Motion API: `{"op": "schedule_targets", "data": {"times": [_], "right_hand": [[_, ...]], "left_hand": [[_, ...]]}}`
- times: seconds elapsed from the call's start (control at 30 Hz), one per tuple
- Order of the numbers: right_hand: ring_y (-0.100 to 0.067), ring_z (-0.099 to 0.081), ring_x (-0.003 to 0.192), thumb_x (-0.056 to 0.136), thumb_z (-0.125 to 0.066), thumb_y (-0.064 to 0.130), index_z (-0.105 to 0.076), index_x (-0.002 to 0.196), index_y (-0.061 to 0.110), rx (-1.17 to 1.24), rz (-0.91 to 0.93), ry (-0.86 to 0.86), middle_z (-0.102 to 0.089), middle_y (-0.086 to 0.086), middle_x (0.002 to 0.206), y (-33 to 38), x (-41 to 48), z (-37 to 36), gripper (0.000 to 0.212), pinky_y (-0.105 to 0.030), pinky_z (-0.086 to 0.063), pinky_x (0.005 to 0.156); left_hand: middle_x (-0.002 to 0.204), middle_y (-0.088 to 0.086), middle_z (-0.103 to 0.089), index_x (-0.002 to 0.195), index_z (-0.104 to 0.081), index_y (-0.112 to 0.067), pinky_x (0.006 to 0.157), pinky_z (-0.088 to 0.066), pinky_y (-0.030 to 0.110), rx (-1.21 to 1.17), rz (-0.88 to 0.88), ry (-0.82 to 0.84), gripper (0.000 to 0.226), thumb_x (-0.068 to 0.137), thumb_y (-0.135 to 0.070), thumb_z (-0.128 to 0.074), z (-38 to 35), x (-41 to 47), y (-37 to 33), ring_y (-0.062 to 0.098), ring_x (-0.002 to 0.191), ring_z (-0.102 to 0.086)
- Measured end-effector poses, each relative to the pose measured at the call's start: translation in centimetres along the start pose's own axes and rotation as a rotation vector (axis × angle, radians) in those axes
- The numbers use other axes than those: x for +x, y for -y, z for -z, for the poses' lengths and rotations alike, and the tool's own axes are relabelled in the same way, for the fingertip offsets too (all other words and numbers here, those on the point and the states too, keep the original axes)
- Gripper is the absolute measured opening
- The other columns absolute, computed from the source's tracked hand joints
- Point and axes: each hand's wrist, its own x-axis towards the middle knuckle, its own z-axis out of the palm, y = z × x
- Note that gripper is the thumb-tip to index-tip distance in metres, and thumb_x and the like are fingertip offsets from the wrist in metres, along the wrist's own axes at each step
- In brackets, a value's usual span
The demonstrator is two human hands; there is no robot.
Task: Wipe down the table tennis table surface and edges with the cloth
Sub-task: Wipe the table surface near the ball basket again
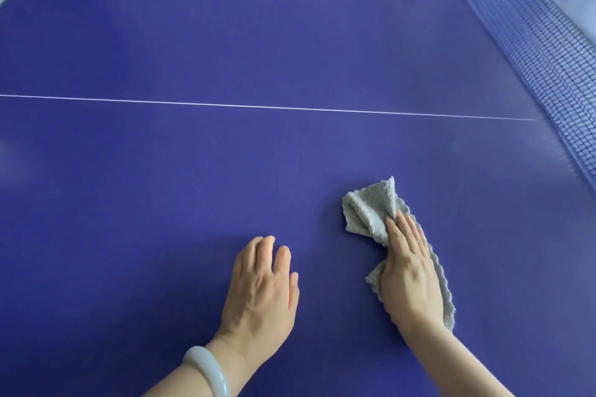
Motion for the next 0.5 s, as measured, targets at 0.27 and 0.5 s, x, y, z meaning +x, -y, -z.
{"op": "schedule_targets", "data": {"times": [0.27, 0.5], "right_hand": [[-0.011, 0.005, 0.152, 0.101, -0.028, 0.003, -0.019, 0.157, 0.014, -0.041, -0.040, -0.049, -0.003, 0.003, 0.165, 0.2, 5.2, -0.6, 0.058, -0.027, 0.005, 0.123], [-0.035, -0.013, 0.149, 0.097, -0.042, 0.029, -0.042, 0.144, 0.030, -0.041, 0.379, 0.012, -0.027, 0.001, 0.161, 9.9, 15.8, -4.4, 0.047, -0.051, -0.005, 0.121]], "left_hand": [[0.164, 0.014, -0.006, 0.157, -0.010, -0.008, 0.123, -0.008, 0.044, 0.054, 0.143, 0.038, 0.064, 0.103, -0.041, -0.022, -1.1, 11.4, 1.4, 0.028, 0.152, -0.002], [0.160, 0.012, -0.027, 0.152, -0.034, -0.009, 0.121, -0.022, 0.045, 0.033, 0.165, -0.022, 0.067, 0.098, -0.043, -0.015, -1.2, 11.5, 1.6, 0.026, 0.149, -0.022]]}}
